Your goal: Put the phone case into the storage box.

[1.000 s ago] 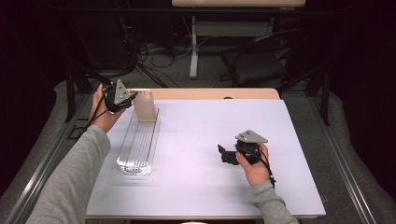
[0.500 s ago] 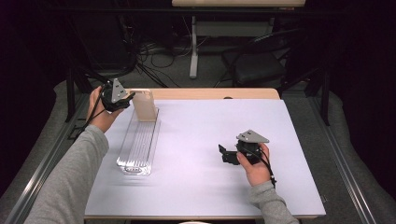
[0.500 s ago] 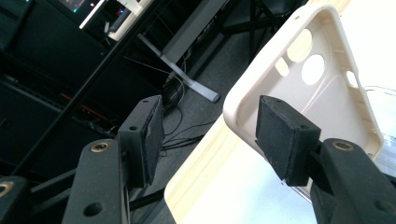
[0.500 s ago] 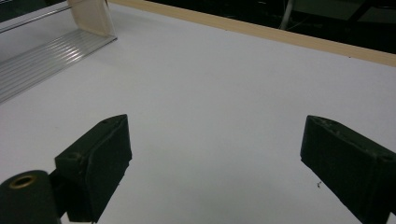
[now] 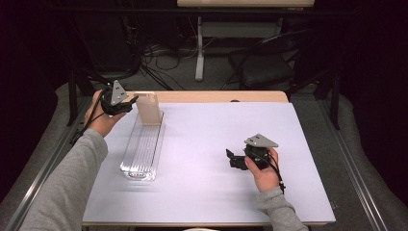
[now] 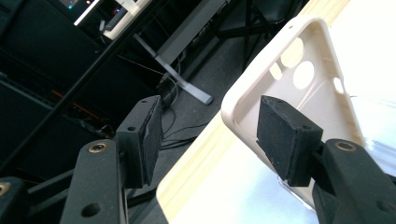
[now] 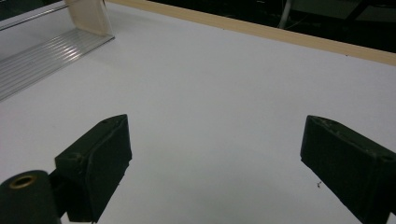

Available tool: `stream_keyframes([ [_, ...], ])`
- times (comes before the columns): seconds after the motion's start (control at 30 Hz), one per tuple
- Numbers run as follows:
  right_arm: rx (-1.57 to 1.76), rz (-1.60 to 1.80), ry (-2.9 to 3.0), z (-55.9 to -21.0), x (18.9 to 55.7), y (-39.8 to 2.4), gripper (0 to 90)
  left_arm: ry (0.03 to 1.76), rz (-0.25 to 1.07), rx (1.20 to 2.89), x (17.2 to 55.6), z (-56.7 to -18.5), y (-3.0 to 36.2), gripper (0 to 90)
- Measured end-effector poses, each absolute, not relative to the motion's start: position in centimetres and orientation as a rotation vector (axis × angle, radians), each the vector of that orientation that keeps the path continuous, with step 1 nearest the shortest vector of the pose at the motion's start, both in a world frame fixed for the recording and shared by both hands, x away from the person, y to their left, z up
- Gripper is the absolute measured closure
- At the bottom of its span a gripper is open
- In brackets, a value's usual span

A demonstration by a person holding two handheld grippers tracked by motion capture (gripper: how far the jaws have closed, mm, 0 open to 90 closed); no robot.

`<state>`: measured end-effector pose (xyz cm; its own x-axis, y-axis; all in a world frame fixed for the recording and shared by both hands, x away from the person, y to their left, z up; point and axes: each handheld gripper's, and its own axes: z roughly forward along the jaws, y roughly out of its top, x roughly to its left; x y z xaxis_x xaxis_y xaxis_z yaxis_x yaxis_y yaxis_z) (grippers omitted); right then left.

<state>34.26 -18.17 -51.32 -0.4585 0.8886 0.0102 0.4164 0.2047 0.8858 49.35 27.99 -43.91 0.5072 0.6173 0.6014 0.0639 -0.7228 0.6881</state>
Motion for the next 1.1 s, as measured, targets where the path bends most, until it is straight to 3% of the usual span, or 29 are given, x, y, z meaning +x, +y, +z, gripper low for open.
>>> stream_keyframes([
  [0.2,1.216,1.204,1.966,-51.3,34.3,-18.3,8.1,0.598,1.164,2.110,49.1,-43.3,28.5,37.6],
  [0.6,1.215,1.198,1.965,-51.2,34.2,-18.4,8.1,0.763,0.987,2.090,48.7,-42.8,29.2,36.3],
  [1.1,1.204,1.204,1.958,-50.9,33.9,-18.5,8.1,0.845,0.754,1.927,47.6,-41.1,28.7,31.6],
])
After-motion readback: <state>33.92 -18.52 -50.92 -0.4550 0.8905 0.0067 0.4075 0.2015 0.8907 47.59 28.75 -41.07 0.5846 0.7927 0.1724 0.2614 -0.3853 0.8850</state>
